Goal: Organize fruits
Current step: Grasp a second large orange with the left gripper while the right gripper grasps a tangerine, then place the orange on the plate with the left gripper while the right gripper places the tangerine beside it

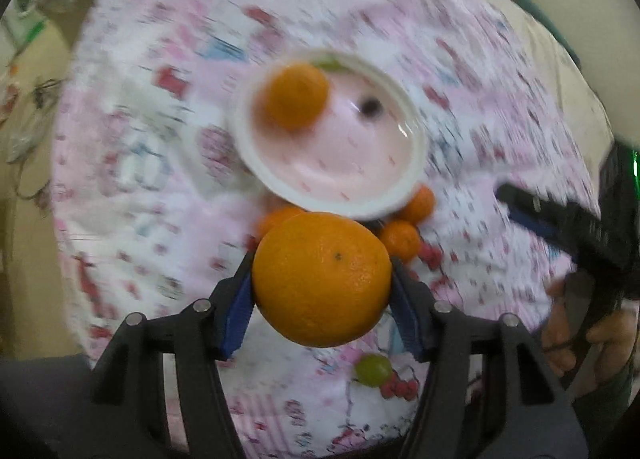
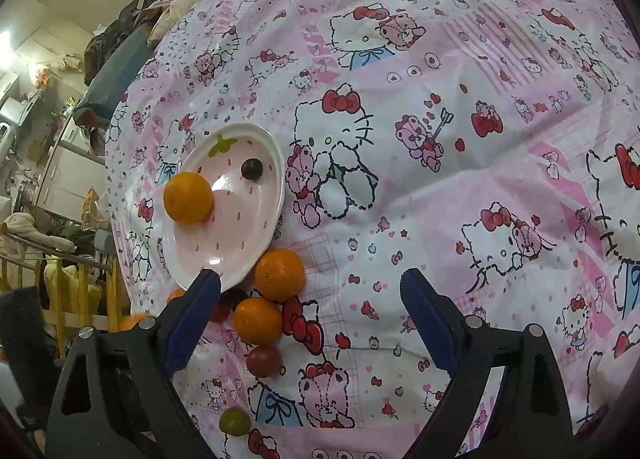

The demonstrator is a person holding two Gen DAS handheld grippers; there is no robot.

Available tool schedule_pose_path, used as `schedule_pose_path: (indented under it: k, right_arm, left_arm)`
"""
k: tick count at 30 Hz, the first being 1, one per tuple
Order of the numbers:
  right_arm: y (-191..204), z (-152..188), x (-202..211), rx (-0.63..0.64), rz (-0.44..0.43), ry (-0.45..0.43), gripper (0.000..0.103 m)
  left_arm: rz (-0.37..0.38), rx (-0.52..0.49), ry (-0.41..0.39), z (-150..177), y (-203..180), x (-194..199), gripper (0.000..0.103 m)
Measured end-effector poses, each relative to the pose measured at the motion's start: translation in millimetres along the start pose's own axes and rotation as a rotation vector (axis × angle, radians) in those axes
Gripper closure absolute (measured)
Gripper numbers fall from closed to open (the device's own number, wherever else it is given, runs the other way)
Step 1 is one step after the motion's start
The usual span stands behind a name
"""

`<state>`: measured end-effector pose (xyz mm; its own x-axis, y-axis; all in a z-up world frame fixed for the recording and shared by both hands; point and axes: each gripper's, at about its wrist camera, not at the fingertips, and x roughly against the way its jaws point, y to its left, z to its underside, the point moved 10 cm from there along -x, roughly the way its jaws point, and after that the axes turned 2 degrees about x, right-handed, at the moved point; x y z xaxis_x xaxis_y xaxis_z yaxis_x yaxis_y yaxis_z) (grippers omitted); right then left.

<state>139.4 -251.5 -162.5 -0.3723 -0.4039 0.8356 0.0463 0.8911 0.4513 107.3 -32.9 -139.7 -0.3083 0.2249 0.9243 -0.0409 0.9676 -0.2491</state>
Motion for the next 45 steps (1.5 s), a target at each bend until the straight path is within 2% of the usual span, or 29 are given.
schedule_pose_path:
  k: [2,6,10,12,17,22,27,31,34,39,45]
  right_arm:
    - [0,0,-1,0.003,0.006,0.004,0.009]
    - [0,5,-5,0.010,0.005,0.027,0.009]
    - [1,9,-14,0.012,0.002,0.070,0.010]
    - [4,12,-20,0.027,-0.003,0.094,0.013]
    - [22,25,-45,0.108,-0.029,0.197,0.035]
    - [27,28,-70,0.157,0.019,0.234,0.039]
    - [31,22,-83,0.184,0.040,0.233,0.045]
    - [35,23,-85,0.214,0.034,0.244,0.059]
    - [35,21,-78,0.237,0.056,0.215,0.060]
    - [28,20,-63,0.193,0.038,0.192,0.060]
    - [25,9,-32,0.158,0.026,0.114,0.060]
  left_arm:
    - [-0.014,0.052,-0.026,-9,14,6,0.046]
    - [-0.022,0.121,-0.030,-16,34,5,0.046]
    - [-0.023,0.136,-0.028,-16,40,4,0.046]
    - [-0.033,0.127,-0.038,-17,36,4,0.046]
    - [-0.039,0.125,-0.052,-22,34,4,0.046]
    - [-0.047,0.112,-0.053,-23,32,2,0.046]
    - [-0.057,0.108,-0.046,-21,33,-2,0.046]
    - [-0.055,0.113,-0.042,-21,34,-4,0.046]
    - [-0.059,0.109,-0.047,-22,34,-3,0.046]
    - [-0.061,0.117,-0.052,-23,39,-3,0.046]
    - [-0.061,0.128,-0.070,-25,43,3,0.046]
